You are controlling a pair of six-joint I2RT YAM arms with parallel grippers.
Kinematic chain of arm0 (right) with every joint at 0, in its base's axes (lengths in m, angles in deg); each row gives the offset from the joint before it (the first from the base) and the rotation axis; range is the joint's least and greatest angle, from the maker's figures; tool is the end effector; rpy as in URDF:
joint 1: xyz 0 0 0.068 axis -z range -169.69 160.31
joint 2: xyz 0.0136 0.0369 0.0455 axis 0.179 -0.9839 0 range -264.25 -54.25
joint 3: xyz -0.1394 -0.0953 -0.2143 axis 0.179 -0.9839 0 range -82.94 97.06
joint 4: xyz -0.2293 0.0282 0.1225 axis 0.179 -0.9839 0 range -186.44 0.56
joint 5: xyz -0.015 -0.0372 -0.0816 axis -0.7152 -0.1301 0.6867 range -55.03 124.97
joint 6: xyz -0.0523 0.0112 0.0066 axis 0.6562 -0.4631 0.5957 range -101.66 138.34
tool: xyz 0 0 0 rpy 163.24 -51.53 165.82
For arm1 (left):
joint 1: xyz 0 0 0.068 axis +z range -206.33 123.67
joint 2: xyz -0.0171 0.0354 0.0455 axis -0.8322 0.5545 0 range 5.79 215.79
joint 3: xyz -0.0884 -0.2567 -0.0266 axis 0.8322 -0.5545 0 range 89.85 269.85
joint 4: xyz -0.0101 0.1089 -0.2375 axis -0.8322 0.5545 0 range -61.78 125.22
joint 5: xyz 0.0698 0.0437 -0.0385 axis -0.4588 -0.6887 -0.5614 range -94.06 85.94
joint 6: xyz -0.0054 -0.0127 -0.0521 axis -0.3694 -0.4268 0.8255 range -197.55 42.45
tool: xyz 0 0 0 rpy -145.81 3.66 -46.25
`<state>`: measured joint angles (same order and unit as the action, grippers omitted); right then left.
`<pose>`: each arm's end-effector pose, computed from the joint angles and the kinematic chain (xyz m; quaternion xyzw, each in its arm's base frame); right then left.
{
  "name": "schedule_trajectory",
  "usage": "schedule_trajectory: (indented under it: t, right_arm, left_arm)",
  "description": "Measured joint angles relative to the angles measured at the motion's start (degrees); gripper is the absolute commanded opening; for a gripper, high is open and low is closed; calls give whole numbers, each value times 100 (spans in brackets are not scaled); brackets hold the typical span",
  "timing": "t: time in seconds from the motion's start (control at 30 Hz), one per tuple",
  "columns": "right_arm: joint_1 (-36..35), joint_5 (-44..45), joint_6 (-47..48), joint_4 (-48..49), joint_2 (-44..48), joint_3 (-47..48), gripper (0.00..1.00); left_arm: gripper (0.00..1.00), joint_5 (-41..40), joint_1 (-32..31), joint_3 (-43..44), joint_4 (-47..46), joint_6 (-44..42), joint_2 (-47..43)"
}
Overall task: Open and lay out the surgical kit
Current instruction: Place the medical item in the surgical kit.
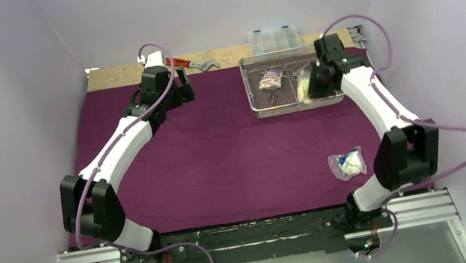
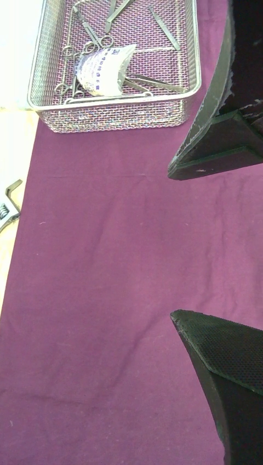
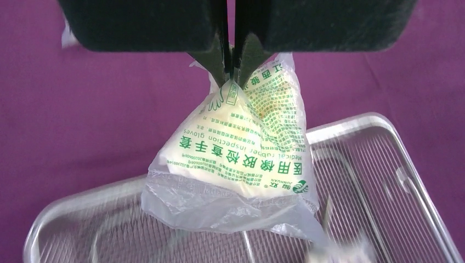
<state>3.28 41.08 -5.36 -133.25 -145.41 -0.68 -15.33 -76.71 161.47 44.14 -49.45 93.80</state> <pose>0.3408 0.0381 0.3118 0.1540 0.9337 0.0359 0.3212 0.3351 -0.1171 0.3075 -0.1059 0.8666 -0.1186 0.4730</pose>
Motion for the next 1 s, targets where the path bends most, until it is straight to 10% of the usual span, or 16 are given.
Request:
schedule_trajectory:
  t: [0.5,0.6,0.73,1.0]
  right_arm:
    - [-505,-850,-540,-1325,1733,-3359,3]
    - [-507,-839,-581,-1349,1725,-3654,48]
    - [-507,-791,-612,-1338,1735,-3692,70]
    - [-514,-437,-686,-1493,1937,-3119,42]
  left_arm:
    - [87,216,0,-883,26,195,-804]
    - [87,216,0,-940,28,238,-890]
    - [87,216,0,-973,31,260,-977]
    - [86,219,0,-973,31,280,-1080]
